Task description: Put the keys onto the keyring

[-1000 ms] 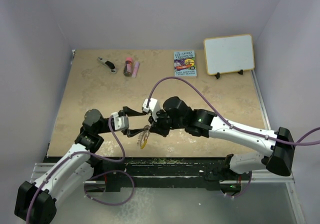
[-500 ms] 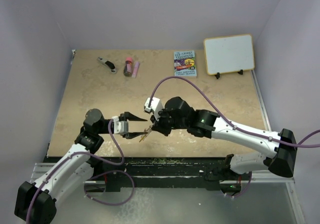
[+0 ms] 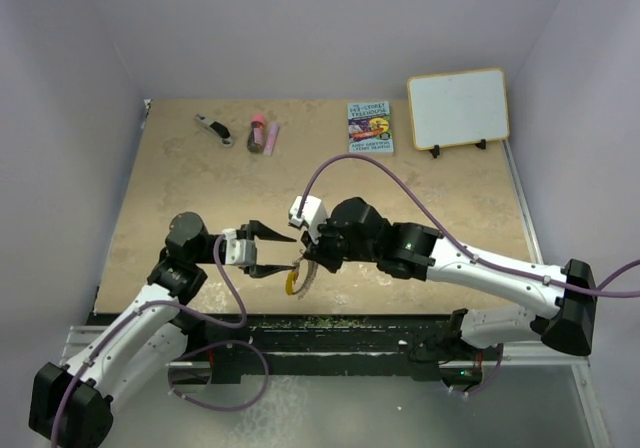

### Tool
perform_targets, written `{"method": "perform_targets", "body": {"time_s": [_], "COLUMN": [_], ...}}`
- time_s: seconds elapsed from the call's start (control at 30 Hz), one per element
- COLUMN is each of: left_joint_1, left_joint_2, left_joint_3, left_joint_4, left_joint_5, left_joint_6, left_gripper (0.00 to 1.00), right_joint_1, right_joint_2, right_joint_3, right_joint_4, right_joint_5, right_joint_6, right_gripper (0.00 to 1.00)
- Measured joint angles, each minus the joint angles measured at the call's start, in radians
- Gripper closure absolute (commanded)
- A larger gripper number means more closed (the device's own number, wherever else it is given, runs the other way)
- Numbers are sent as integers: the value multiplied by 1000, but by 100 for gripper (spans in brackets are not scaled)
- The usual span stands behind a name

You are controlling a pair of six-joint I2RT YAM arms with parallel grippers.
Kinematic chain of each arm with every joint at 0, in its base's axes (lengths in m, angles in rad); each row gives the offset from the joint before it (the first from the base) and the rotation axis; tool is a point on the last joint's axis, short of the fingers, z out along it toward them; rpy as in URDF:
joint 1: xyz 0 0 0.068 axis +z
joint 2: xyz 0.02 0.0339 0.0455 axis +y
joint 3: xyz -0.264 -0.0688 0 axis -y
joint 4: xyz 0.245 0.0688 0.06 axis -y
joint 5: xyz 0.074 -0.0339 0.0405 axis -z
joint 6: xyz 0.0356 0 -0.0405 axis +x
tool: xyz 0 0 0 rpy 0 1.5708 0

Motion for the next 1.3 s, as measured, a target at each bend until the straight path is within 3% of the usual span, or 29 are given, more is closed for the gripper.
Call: {"method": "perform_targets", "body": {"time_s": [0.1, 0.27, 0.5, 0.7, 0.97, 1.13, 1.3], "left_joint_1": [0, 0, -30, -40, -49, -50, -50], "left_joint_2": [-10, -19, 10, 14, 25, 24, 21], "left_joint_3": [54, 93, 89, 64, 55, 53, 40], "left_joint_4": [-39, -21, 66, 75, 47, 51, 78], "left_joint_5": [17, 29, -23, -96, -207, -231, -209], "left_joint_6": [-26, -118, -333, -397, -362, -338, -336], "left_gripper": [38, 15, 2, 2, 3, 16, 22], "right_joint_1": [0, 0, 8, 23, 49, 64, 66], "right_joint_2": [-14, -22, -22, -22, -16, -16, -16], "right_joint_3": [0, 0, 8, 50, 79, 80, 80], "right_joint_4": [7, 23, 21, 21, 21, 20, 16], "right_joint_5": [33, 72, 101, 118, 117, 117, 117], "right_joint_6": [3, 16, 34, 47, 60, 61, 67], "right_gripper": [100, 100, 100, 100, 100, 100, 100]}}
